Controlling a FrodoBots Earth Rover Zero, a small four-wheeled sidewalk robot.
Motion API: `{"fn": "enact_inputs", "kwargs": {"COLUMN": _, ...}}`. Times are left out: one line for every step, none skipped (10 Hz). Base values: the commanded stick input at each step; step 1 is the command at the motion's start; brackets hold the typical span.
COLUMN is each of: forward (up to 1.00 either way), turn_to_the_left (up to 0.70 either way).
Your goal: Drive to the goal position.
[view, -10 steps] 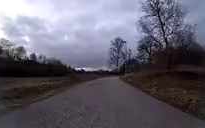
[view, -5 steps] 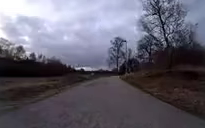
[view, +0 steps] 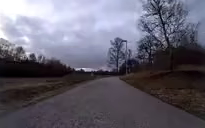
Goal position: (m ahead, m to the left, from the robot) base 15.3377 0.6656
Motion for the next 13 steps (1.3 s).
{"fn": "enact_inputs", "kwargs": {"forward": 0.50, "turn_to_the_left": 0.00}}
{"fn": "enact_inputs", "kwargs": {"forward": 0.50, "turn_to_the_left": 0.00}}
{"fn": "enact_inputs", "kwargs": {"forward": 0.50, "turn_to_the_left": 0.00}}
{"fn": "enact_inputs", "kwargs": {"forward": 0.50, "turn_to_the_left": 0.00}}
{"fn": "enact_inputs", "kwargs": {"forward": 0.50, "turn_to_the_left": 0.00}}
{"fn": "enact_inputs", "kwargs": {"forward": 0.50, "turn_to_the_left": 0.00}}
{"fn": "enact_inputs", "kwargs": {"forward": 0.50, "turn_to_the_left": 0.00}}
{"fn": "enact_inputs", "kwargs": {"forward": 0.50, "turn_to_the_left": 0.00}}
{"fn": "enact_inputs", "kwargs": {"forward": 0.50, "turn_to_the_left": 0.00}}
{"fn": "enact_inputs", "kwargs": {"forward": 0.50, "turn_to_the_left": 0.00}}
{"fn": "enact_inputs", "kwargs": {"forward": 0.50, "turn_to_the_left": 0.00}}
{"fn": "enact_inputs", "kwargs": {"forward": 0.50, "turn_to_the_left": 0.00}}
{"fn": "enact_inputs", "kwargs": {"forward": 0.50, "turn_to_the_left": 0.00}}
